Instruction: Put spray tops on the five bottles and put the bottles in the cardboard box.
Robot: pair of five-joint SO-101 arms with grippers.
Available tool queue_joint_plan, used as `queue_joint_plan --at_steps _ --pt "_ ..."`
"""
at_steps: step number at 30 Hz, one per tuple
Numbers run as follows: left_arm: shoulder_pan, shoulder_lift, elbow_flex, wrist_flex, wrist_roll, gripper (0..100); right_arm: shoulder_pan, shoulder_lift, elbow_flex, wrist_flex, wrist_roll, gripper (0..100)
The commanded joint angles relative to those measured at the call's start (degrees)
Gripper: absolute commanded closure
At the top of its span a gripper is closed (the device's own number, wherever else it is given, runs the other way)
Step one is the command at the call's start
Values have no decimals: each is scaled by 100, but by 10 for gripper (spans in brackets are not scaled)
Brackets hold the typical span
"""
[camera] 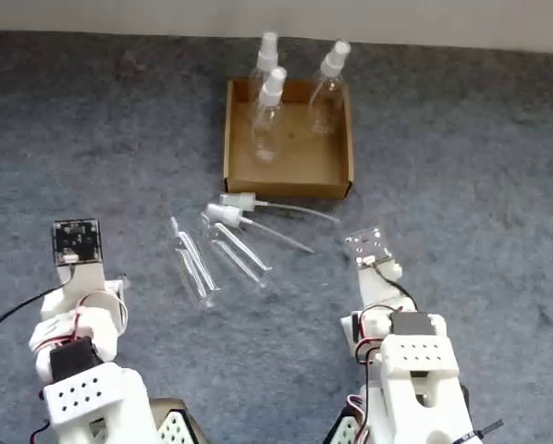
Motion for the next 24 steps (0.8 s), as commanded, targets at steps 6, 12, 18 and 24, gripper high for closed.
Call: queue_joint_plan --at_steps 6,12,18,24 --pt "84 -31 163 -571 -53 829 -101 -31 57 -171 -70 989" --pt "92 -31 277 -607 -53 829 -330 22 -936 75 -105 985" --pt "365 -31 312 -589 -97 829 -1385 48 -2949 1218 -791 983" --pt "435 -31 382 -580 -519 832 -2545 1358 -4963 1982 -1037 842"
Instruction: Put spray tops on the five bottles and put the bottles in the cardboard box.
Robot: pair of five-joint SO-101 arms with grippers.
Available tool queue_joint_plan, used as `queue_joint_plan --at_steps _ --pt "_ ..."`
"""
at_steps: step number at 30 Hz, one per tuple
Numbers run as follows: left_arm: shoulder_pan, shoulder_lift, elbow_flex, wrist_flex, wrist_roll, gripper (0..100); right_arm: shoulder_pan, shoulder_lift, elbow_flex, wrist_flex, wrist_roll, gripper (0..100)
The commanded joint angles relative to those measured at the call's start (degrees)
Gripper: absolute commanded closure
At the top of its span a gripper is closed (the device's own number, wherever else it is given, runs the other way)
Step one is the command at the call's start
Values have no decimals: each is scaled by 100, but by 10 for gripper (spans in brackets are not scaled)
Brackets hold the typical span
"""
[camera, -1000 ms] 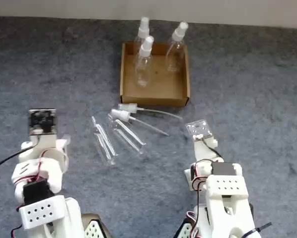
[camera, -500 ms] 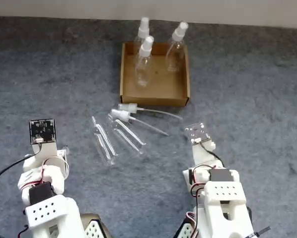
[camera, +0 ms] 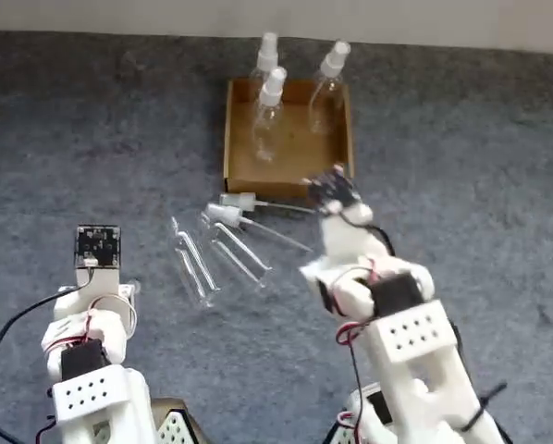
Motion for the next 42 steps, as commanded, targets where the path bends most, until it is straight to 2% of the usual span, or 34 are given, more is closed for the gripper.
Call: queue_joint_plan --at_steps 1,9,15,32,34,38,42 --pt "127 -31 -22 -149 -97 832 -602 1112 -1578 418 -105 817" --pt "127 -31 -4 -149 -105 832 -1525 3864 -3969 655 -70 741" --pt "127 -31 -4 -149 -114 832 -1833 5182 -5086 681 -88 701" --pt "127 -31 -4 -167 -114 832 -1842 6615 -5323 505 -105 684" --pt "127 -31 -4 -167 -114 832 -1815 6782 -5314 374 -105 703" --pt "127 -31 -4 -167 -114 832 -1815 7037 -5314 242 -114 806" --pt "127 -31 -4 -167 -114 832 -1798 7055 -5341 268 -484 906"
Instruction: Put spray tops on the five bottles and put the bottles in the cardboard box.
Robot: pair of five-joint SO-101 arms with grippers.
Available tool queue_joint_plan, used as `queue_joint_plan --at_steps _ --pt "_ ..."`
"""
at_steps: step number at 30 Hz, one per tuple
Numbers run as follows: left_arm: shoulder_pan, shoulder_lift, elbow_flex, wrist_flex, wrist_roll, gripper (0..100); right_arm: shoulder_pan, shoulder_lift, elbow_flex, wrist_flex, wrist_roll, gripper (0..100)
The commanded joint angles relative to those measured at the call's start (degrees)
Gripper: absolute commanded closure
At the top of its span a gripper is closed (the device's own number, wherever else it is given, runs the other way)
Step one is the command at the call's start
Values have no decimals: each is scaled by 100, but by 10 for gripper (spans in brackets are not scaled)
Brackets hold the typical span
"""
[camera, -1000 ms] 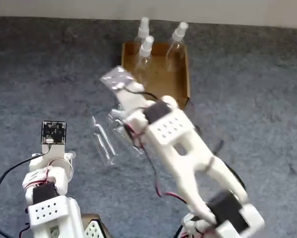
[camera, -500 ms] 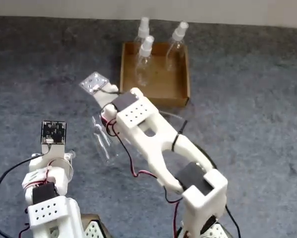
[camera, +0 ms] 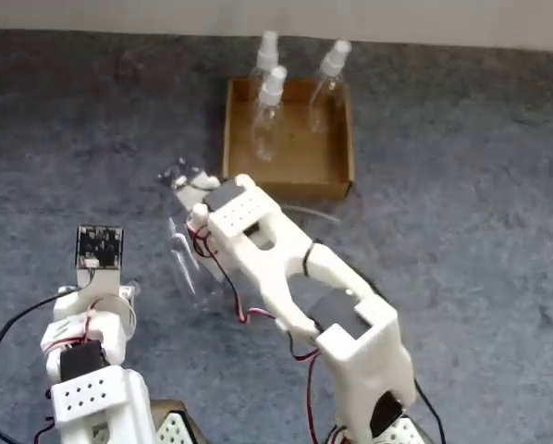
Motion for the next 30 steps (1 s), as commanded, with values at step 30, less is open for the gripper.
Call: queue_joint_plan --at_steps 30 --pt "119 13 -286 193 -70 832 3547 -4470 2897 374 527 995"
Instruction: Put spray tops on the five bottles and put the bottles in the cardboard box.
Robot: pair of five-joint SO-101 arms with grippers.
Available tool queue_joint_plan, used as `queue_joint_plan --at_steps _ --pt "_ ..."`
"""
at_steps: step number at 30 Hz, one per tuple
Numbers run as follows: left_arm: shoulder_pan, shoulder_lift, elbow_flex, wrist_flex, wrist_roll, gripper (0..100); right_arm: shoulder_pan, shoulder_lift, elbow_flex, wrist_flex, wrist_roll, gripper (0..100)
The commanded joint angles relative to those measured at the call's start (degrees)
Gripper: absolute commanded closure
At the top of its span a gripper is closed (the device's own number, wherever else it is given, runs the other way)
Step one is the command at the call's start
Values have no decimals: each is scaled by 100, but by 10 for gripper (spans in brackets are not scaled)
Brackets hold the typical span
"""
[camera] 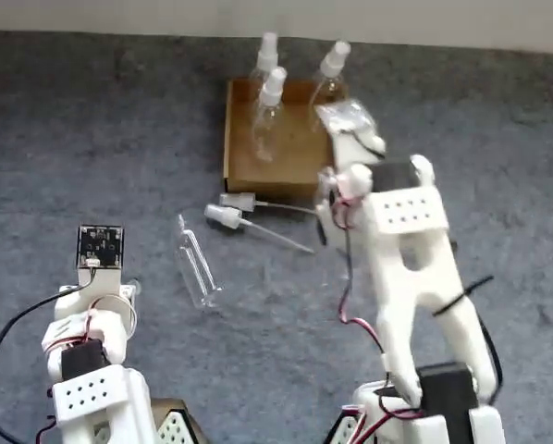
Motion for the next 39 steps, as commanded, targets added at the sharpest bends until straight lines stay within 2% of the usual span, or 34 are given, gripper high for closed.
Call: queue_joint_plan --at_steps 1,4,6,13,16,19,27,29,34,39 --pt "119 22 -356 325 -105 832 549 -681 1191 -848 308 995" --pt "382 31 -532 413 -360 832 822 -945 2062 -1262 501 995" --pt "734 31 -787 774 -378 832 963 -1103 2492 -1473 545 995" --pt "1877 189 -3398 2971 -431 832 1174 -1358 3319 -2308 527 995" --pt "2325 1007 -4629 3692 -791 832 1165 -1367 3723 -2580 510 995" --pt "2651 2308 -5701 4018 -835 832 1165 -1367 4013 -2879 510 995" --pt "3697 5464 -7767 4018 -1143 832 1165 -1367 4312 -3011 510 995" --pt "3758 6158 -8084 3965 -1266 832 1138 -1367 4303 -3029 510 995" --pt "3732 7688 -8532 3182 -1776 832 1147 -1367 4637 -3495 501 995" --pt "3732 8611 -8734 2505 -2259 832 1147 -1367 4787 -3565 501 995"
